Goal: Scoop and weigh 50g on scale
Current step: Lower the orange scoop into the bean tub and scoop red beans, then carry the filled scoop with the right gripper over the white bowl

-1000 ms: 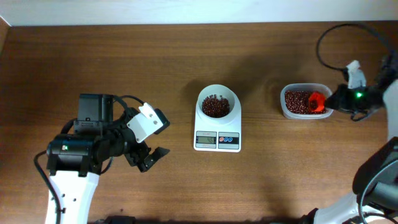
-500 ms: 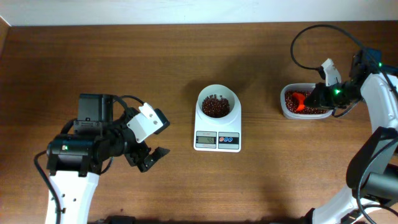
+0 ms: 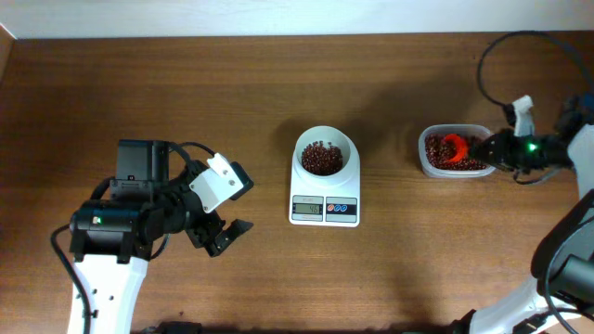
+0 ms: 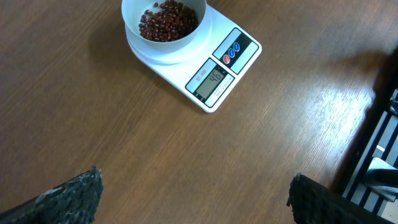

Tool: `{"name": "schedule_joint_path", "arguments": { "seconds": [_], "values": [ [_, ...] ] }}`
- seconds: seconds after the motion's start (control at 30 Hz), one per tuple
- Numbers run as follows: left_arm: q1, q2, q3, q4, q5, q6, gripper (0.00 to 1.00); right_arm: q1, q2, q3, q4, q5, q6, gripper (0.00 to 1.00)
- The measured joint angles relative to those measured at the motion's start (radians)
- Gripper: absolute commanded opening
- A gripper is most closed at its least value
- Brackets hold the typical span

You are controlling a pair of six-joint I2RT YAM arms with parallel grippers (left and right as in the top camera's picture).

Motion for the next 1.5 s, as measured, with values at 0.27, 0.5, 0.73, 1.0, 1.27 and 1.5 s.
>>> {"name": "schedule_joint_path", "arguments": {
  "seconds": [0.27,0.5,0.73,1.0,1.27,1.5],
  "values": [
    [0.000,0.000,0.000,0.000,0.000,0.000,0.99,-0.054,0.000,-0.001,-0.061,-0.118,-0.052,0.04],
    [0.000,0.000,0.000,0.000,0.000,0.000,0.99,-0.068,0.000,-0.001,-0.069,-0.092,-0.055,0.04],
    [0.000,0.000,0.000,0.000,0.000,0.000,0.99,-0.068,0.000,0.002,-0.100,-0.018,-0.106,0.04],
    [0.000,0.000,0.000,0.000,0.000,0.000,0.99,-0.050,-0.005,0.048,-0.077,0.010,-0.090,0.04],
    [0.000,0.000,0.000,0.000,0.000,0.000,0.99,-0.048,-0.014,0.067,-0.131,-0.007,-0.055,0.04],
    [0.000,0.000,0.000,0.000,0.000,0.000,0.99,-0.044,-0.014,0.067,-0.187,-0.204,-0.051,0.04]
  ]
}}
